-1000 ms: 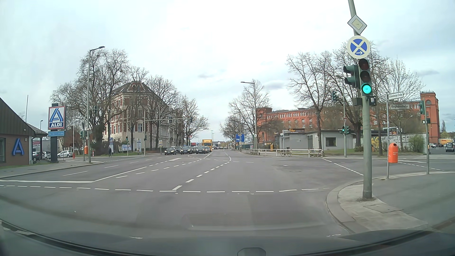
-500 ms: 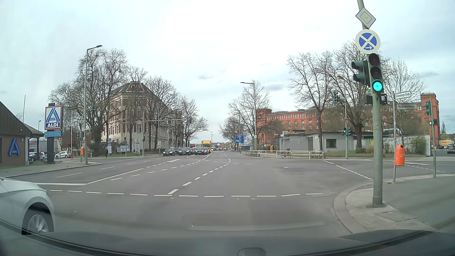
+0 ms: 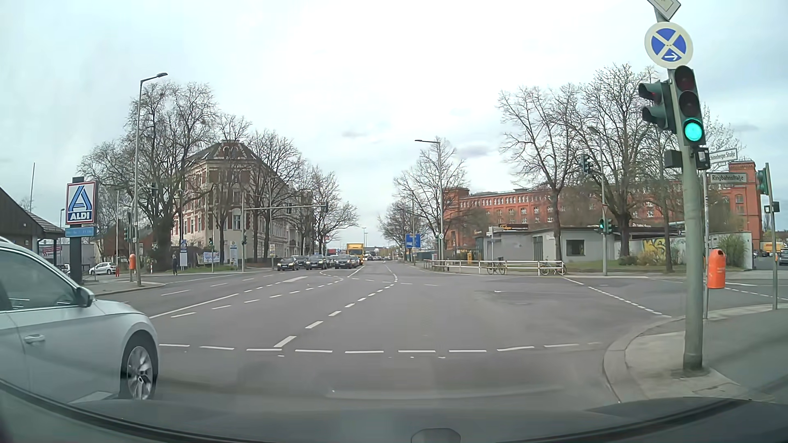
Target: Follow the waypoints while adhering to traffic rules and regulations
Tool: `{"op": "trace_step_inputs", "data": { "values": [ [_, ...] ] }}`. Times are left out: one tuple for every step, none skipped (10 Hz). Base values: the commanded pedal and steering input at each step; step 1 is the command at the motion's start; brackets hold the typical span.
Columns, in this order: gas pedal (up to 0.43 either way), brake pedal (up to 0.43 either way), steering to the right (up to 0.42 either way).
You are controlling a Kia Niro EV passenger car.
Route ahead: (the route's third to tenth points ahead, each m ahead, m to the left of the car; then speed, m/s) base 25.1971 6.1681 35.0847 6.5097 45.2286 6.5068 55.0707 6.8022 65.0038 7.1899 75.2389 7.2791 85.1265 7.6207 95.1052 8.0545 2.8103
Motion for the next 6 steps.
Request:
{"op": "trace_step_inputs", "data": {
  "values": [
    [0.35,0.0,0.007],
    [0.35,0.0,0.005],
    [0.35,0.0,0.004],
    [0.339,0.0,0.003],
    [0.339,0.0,0.003],
    [0.339,0.0,0.003]
  ]
}}
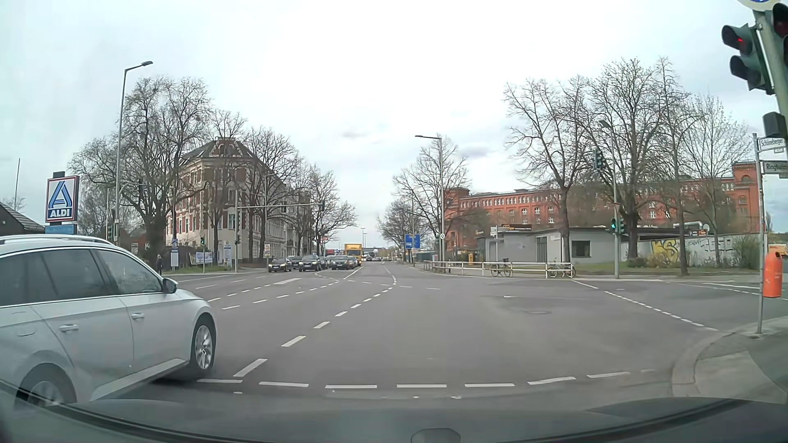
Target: Follow the waypoints while adhering to traffic rules and regulations
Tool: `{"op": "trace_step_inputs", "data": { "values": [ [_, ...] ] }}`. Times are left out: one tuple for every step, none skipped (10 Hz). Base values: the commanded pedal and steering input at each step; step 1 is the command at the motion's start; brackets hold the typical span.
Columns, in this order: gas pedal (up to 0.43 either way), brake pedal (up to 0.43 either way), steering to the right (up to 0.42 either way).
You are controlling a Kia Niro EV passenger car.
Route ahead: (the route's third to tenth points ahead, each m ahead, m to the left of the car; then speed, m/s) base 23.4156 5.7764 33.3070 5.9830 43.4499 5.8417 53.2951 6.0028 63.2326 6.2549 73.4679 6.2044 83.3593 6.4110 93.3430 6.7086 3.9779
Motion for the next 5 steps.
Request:
{"op": "trace_step_inputs", "data": {
  "values": [
    [0.339,0.0,0.003],
    [0.319,0.0,0.003],
    [0.311,0.0,0.003],
    [0.299,0.0,0.005],
    [0.287,0.0,0.01]
  ]
}}
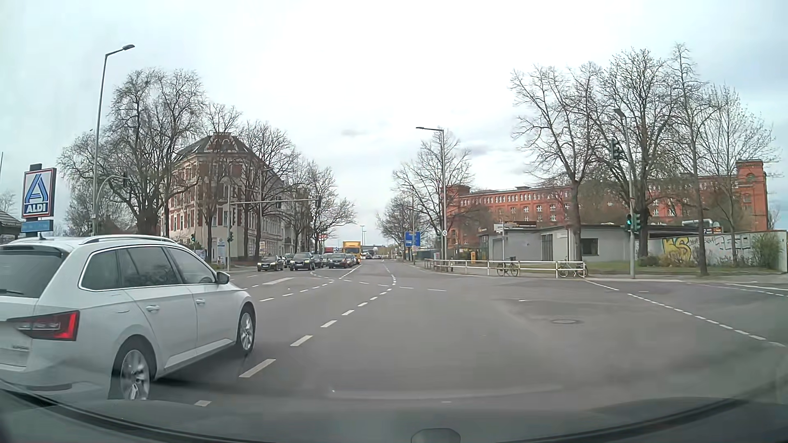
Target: Follow the waypoints while adhering to traffic rules and regulations
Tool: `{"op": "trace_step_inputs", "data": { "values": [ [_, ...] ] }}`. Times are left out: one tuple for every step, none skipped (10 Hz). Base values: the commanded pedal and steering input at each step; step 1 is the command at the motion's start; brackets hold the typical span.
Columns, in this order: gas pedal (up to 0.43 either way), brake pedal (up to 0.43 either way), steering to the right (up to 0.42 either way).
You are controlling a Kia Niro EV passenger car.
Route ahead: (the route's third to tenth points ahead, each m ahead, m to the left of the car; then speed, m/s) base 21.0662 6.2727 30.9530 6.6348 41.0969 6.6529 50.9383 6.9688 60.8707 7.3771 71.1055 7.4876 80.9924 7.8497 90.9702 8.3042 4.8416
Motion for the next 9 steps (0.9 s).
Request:
{"op": "trace_step_inputs", "data": {
  "values": [
    [0.26,0.0,0.015],
    [0.228,0.0,0.015],
    [0.228,0.0,0.015],
    [0.228,0.0,0.015],
    [0.228,0.0,0.02],
    [0.228,0.0,0.028],
    [0.228,0.0,0.037],
    [0.24,0.0,0.039],
    [0.24,0.0,0.038]
  ]
}}
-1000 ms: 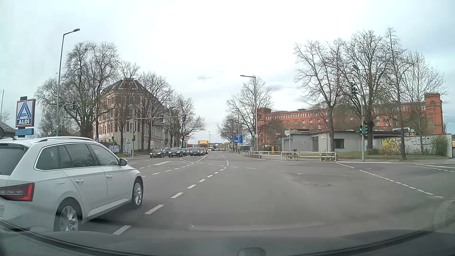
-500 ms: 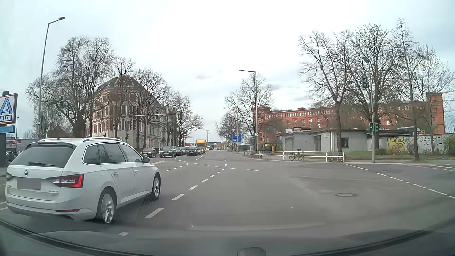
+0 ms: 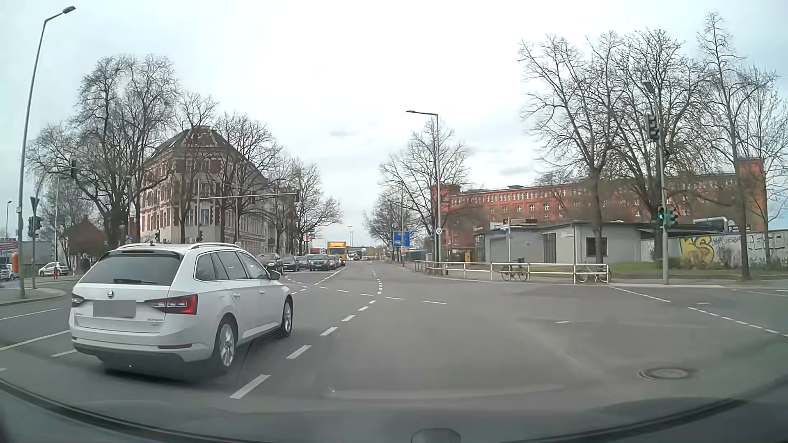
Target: Follow the waypoints while adhering to traffic rules and regulations
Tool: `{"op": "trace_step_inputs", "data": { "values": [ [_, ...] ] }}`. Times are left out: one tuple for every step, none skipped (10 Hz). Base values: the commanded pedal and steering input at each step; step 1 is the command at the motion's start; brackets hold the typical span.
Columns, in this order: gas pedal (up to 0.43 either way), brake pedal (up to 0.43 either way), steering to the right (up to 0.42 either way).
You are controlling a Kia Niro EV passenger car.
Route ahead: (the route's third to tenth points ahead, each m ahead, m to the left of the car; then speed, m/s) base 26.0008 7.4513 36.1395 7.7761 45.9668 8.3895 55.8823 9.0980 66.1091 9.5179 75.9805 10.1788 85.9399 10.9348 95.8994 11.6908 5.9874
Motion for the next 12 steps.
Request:
{"op": "trace_step_inputs", "data": {
  "values": [
    [0.24,0.0,0.037],
    [0.24,0.0,0.037],
    [0.248,0.0,0.037],
    [0.248,0.0,0.036],
    [0.248,0.0,0.03],
    [0.248,0.0,0.024],
    [0.26,0.0,0.019],
    [0.26,0.0,0.013],
    [0.26,0.0,0.007],
    [0.26,0.0,0.005],
    [0.268,0.0,0.005],
    [0.268,0.0,0.004]
  ]
}}
